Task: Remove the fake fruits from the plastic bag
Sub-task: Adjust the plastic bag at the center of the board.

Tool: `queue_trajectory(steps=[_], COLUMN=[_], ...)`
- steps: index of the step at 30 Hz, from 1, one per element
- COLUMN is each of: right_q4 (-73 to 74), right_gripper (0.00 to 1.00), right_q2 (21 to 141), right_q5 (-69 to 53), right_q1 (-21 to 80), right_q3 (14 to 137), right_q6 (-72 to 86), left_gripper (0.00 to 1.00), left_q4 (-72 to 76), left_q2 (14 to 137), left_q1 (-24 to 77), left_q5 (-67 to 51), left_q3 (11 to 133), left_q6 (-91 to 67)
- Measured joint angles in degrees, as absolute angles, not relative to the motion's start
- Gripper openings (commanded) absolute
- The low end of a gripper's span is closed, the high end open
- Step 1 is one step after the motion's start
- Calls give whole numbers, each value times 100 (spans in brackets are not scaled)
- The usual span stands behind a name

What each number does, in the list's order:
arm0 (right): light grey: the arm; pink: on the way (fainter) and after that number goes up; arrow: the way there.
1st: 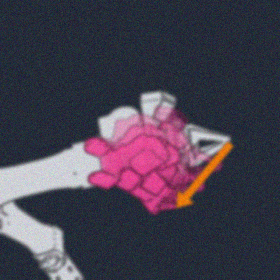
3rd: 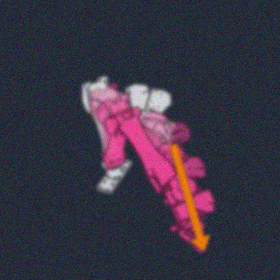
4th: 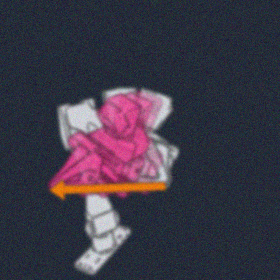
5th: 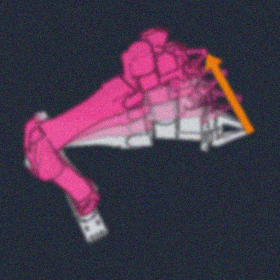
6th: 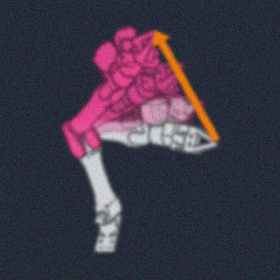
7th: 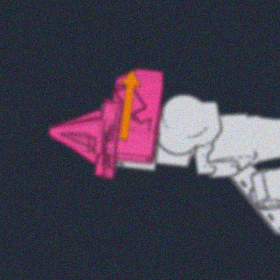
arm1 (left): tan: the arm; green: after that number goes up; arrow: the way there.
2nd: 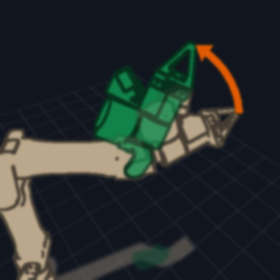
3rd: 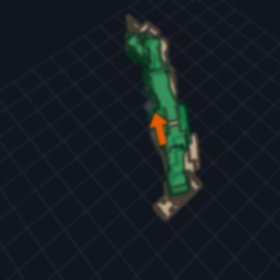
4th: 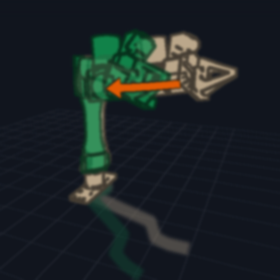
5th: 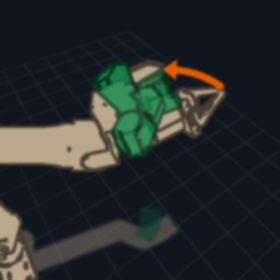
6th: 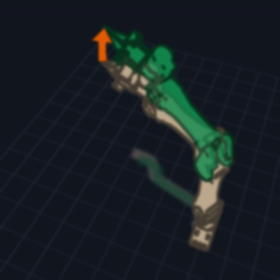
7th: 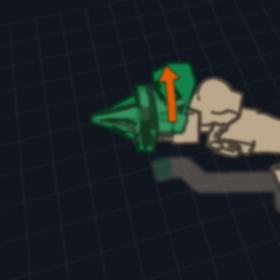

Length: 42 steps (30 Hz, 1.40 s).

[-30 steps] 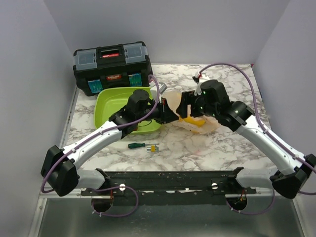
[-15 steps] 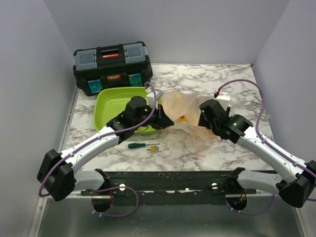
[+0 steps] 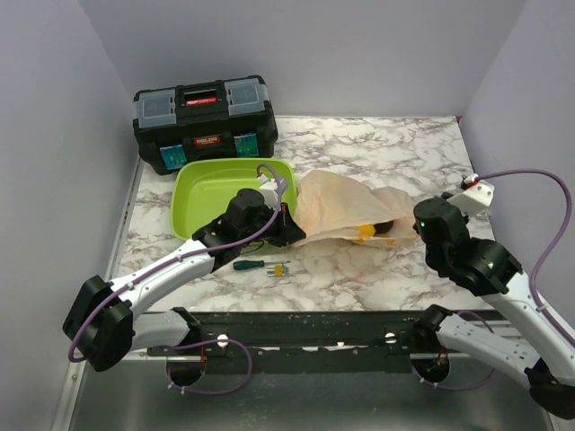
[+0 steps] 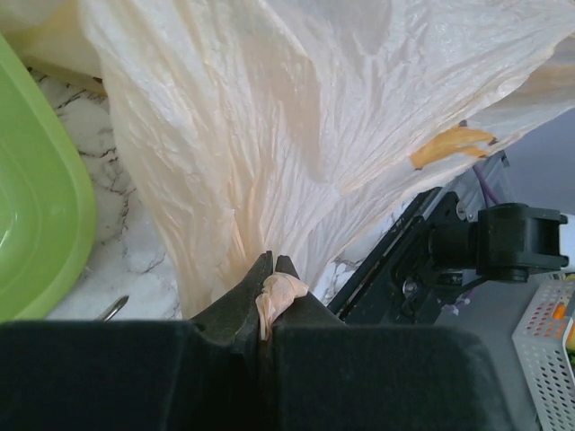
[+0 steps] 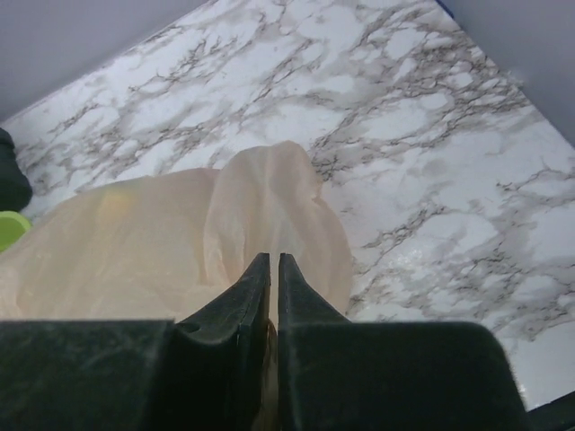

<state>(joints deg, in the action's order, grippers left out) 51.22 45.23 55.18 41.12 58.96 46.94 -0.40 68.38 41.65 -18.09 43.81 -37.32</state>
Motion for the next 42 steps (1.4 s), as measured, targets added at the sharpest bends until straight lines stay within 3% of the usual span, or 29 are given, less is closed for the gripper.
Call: queue_trajectory(steps=[2, 3, 7, 9, 14, 19, 24, 32, 42], right_q4=[5103, 5043, 4790, 4786, 4722, 4578, 4335, 4394, 4506], right_gripper=[50, 59, 84, 90, 92, 92, 92, 86, 86], right_q2=[4414, 4379, 4399, 4571, 5146, 5996, 6873, 7286, 7037], right_q5=[5502, 5441, 4718, 4418, 3465, 1516, -193, 405, 1105], right_q1=[4112, 4112, 4106, 4106, 4106, 4101, 4195, 4344, 4392], right_q3=[5896, 5896, 5972, 6248, 7349, 8497, 8615, 7533, 6923], right_q6=[4530, 4372, 3494, 3201, 2383, 1737, 1483, 805, 392], left_gripper=[0, 0, 0, 0, 0, 0, 0, 0, 0], left_q4=[-3, -1, 36, 106, 202, 211, 204, 152, 10], left_q2=[6812, 6799, 6768, 6768, 6768, 6768, 6768, 6737, 6692], left_q1=[4165, 4165, 4165, 4163, 4163, 4163, 4163, 4163, 4163], left_q5=[-1796, -1798, -1828, -1874, -1964, -1997, -1997, -1997, -1992], left_q3=[4244, 4189, 4097, 4097, 4097, 4104, 4150, 4222, 4431], left_q6=[-3732, -3732, -3734, -3736, -3750, -3754, -3754, -3750, -3662])
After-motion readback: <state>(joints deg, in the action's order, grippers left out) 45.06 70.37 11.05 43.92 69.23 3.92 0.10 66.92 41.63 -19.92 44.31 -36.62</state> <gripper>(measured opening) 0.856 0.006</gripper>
